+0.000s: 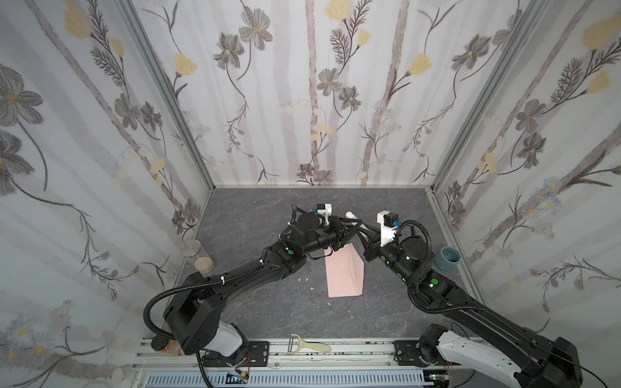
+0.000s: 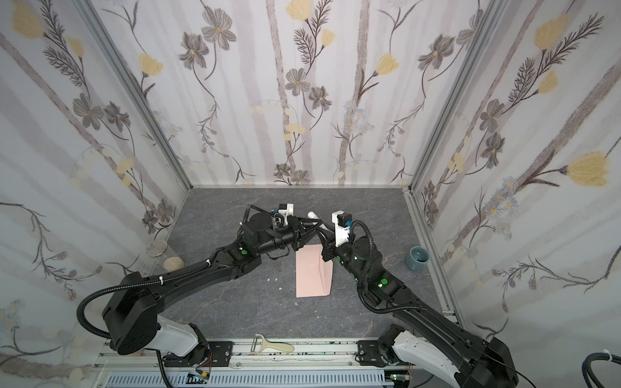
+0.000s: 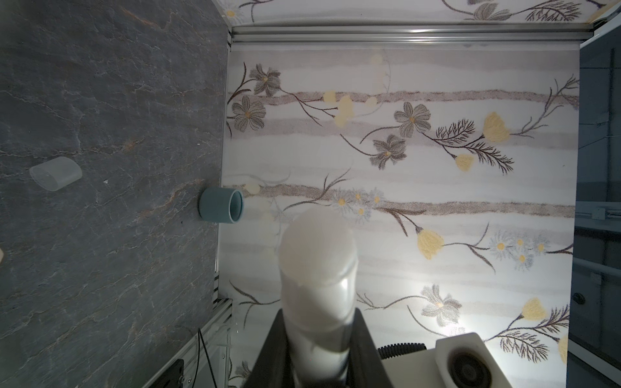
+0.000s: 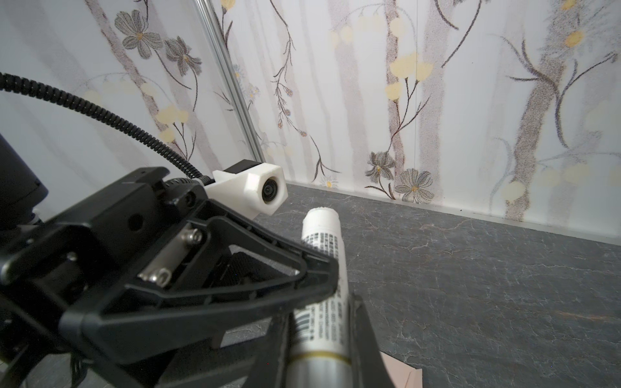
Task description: Place the letter into the envelope and seal it
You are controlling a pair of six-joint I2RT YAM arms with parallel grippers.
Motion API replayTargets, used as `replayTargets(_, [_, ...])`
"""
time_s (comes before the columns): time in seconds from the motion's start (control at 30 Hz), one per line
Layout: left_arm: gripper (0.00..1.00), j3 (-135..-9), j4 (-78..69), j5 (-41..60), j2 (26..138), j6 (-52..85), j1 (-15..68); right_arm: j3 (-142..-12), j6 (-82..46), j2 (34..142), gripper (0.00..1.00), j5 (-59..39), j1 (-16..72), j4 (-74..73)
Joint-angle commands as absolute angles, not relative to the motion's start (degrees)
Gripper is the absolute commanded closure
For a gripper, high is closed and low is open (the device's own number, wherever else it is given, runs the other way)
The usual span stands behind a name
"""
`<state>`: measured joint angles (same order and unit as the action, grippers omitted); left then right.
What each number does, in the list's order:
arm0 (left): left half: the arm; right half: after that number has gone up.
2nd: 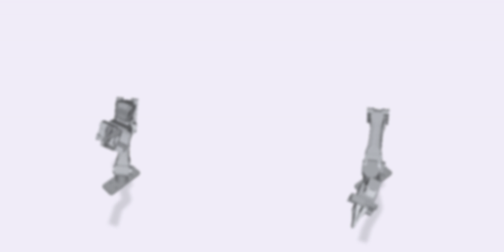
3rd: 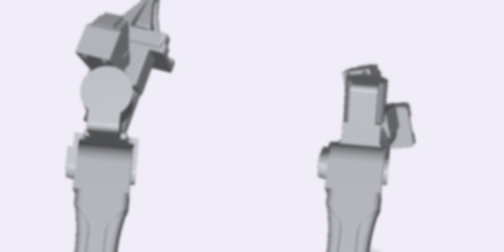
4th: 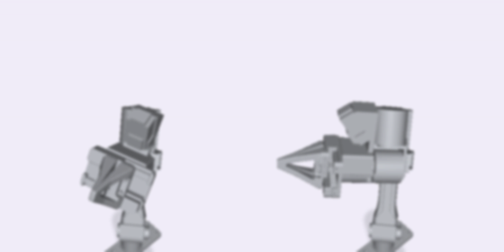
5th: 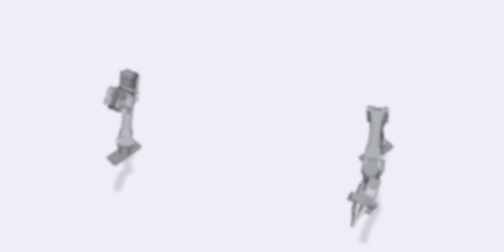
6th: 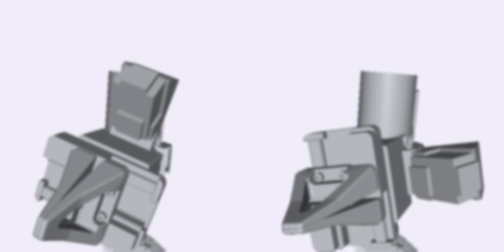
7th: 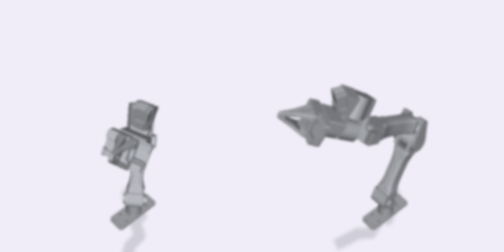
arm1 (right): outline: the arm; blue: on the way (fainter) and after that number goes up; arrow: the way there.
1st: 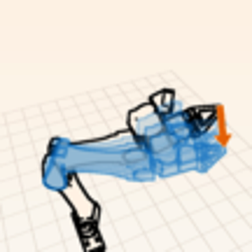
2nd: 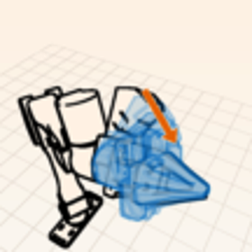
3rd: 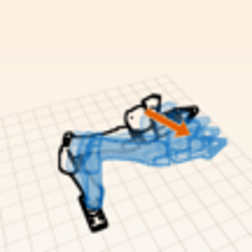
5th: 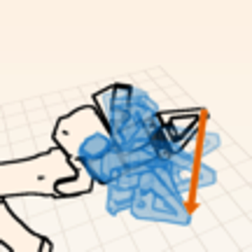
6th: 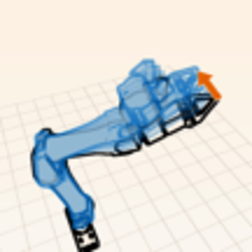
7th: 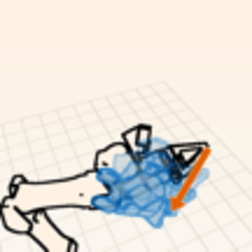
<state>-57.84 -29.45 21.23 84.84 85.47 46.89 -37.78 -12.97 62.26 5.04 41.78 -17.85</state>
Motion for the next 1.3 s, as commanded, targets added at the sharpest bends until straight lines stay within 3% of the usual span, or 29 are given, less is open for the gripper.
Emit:
replayTargets(0.0, [1.00,-57.2,-30.7,22.6,84.5,85.1,47.1,-38.5,-14.1,62.3,1.00,6.0,41.7,-19.8])
replayTargets(0.27, [1.00,-55.8,-30.3,20.9,83.9,83.1,46.8,-38.1,-17.8,60.3,1.00,4.5,41.7,-18.0])
replayTargets(0.33, [0.79,-55.8,-29.9,20.4,83.3,82.4,46.5,-38.2,-18.9,60.0,1.00,4.6,41.7,-17.0])
replayTargets(0.43, [0.69,-55.4,-28.3,19.5,82.0,80.8,45.9,-39.1,-20.1,60.5,1.00,5.4,41.8,-14.2])
replayTargets(0.73, [0.68,-55.0,-11.2,11.5,72.7,70.3,45.4,-45.2,-26.0,63.3,1.00,6.3,41.3,-1.4])
replayTargets(0.93, [0.76,-47.4,-4.4,3.5,65.1,66.3,45.3,-48.8,-28.0,65.0,1.00,5.8,40.0,8.6])
replayTargets(1.27, [0.85,-46.2,1.6,1.2,76.8,49.8,46.1,-52.3,-29.9,67.6,1.00,6.6,38.8,26.0])
